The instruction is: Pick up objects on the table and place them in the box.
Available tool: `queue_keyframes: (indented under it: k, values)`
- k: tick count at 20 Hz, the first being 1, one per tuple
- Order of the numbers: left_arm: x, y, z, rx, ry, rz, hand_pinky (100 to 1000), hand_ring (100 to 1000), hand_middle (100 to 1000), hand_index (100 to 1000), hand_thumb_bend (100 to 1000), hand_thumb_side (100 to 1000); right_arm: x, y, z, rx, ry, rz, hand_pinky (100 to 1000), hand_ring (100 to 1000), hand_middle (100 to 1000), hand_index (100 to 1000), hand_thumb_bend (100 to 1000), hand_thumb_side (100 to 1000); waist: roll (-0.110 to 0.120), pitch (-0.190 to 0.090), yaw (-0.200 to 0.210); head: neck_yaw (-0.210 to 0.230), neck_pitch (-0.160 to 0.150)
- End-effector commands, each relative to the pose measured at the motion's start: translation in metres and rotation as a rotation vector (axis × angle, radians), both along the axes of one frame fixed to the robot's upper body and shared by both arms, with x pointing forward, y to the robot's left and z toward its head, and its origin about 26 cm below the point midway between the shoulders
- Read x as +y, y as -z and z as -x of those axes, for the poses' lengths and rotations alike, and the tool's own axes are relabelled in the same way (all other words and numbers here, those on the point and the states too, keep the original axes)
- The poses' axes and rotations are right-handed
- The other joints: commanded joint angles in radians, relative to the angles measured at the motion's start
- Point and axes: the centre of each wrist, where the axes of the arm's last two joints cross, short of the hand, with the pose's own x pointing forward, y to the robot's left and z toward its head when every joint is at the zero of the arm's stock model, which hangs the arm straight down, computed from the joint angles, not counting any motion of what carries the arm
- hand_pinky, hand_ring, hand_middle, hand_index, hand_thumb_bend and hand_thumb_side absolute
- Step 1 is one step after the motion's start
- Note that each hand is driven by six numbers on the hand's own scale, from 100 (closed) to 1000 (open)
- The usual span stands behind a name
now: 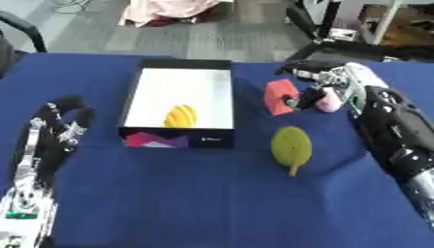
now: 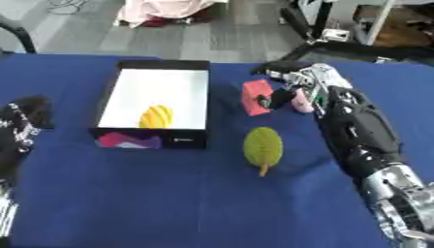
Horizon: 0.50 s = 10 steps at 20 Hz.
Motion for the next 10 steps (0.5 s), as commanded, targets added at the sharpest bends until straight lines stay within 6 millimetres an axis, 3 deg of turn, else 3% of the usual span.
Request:
queue_keyframes:
  k: [1, 10]
  values:
    - [0.0005, -0.0099, -0.0021, -0.034, 0.006, -0.011, 642, 874, 646, 744, 754, 619, -0.0106, -0.013, -0.0031, -0.038, 0.019, 0.019, 1000, 1000, 1000, 1000, 100, 313, 0.005, -0.001, 0.003, -0.004, -0.002]
    - [-0.0031, -0.0134, -0.0041, -0.047, 0.018, -0.006, 642, 874, 646, 744, 755, 620, -0.0072, -0.0061, -0.0022, -0.042, 0.01, 0.019, 1000, 988, 972, 1000, 100, 319, 0.008, 0.009, 0.015, -0.017, -0.002]
